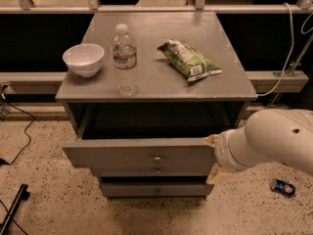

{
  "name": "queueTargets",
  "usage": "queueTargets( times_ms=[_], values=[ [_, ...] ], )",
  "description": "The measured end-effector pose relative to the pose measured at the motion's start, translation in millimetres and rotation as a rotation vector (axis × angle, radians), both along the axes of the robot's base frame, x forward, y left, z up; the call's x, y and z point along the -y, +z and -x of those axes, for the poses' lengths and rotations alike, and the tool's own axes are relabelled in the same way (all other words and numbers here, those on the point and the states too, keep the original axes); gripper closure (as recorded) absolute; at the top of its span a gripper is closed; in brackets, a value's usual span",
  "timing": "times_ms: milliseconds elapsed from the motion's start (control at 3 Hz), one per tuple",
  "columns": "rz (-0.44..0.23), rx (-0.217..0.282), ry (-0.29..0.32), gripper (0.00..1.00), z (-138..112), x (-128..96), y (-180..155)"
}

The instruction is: Open top drawer

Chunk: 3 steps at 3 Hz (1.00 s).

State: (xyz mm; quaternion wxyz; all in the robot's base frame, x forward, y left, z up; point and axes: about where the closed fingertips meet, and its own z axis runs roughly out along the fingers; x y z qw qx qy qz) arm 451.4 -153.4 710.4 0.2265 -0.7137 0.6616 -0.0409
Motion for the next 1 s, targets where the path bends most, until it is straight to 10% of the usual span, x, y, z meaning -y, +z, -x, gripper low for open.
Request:
queueTargets(
  times_ms=[1000],
  values=[
    [0.026, 0.016, 0.04, 0.25, -40.1, -4.7, -19.5]
  ],
)
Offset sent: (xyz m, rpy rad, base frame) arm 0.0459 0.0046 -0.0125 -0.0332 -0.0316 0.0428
